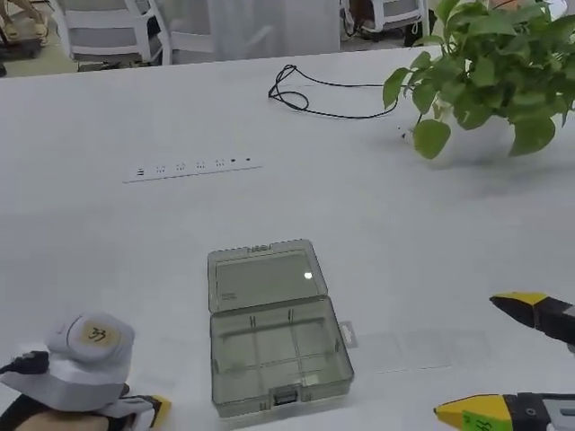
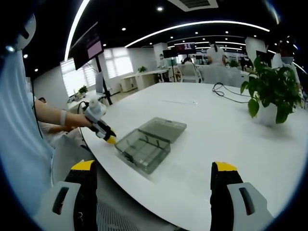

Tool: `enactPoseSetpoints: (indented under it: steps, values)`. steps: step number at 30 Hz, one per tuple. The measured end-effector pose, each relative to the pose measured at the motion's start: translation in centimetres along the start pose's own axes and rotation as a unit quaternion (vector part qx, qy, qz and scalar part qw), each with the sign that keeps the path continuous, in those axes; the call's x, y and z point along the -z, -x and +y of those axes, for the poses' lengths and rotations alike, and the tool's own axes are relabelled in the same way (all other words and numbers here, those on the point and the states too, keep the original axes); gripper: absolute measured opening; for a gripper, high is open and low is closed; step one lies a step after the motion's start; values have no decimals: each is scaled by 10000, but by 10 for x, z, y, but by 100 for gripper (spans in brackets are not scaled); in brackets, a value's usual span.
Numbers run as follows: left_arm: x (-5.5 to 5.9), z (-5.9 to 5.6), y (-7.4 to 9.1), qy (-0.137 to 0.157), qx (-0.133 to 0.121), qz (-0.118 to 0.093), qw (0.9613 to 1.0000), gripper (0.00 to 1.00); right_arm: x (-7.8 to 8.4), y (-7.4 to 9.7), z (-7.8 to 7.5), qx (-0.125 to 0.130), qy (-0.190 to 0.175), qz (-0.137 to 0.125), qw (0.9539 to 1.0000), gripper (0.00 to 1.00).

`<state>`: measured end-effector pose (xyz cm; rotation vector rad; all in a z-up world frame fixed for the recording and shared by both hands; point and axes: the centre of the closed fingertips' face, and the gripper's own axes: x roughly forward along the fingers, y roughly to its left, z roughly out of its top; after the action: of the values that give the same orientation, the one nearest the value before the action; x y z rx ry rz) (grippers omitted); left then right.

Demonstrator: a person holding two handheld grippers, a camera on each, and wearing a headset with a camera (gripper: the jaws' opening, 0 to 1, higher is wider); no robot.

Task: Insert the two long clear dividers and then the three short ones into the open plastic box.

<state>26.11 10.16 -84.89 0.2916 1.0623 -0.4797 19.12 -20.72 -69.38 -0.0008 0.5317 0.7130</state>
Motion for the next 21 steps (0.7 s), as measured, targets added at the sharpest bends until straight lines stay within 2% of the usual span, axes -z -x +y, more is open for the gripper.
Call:
enactPoseSetpoints:
  steps: [6,13,16,18,21]
  values:
    - [1,1,1,15,2,2,10000,32,-2,-5,6,54,-51,-86,9999,99]
    - [0,2,1,55,32,-124,9999,32,-5,-15,19,26,-60,-192,9998,99]
    - [-5,3,2,115,75,-237,9996,30,-7,-18,21,18,-67,-222,9997,99]
    - [-2,3,0,110,128,-168,9997,30,-9,-21,22,-1,-89,-251,9996,99]
    - [-4,4,1,120,146,-216,9996,30,-12,-25,24,-24,-47,-257,9997,99]
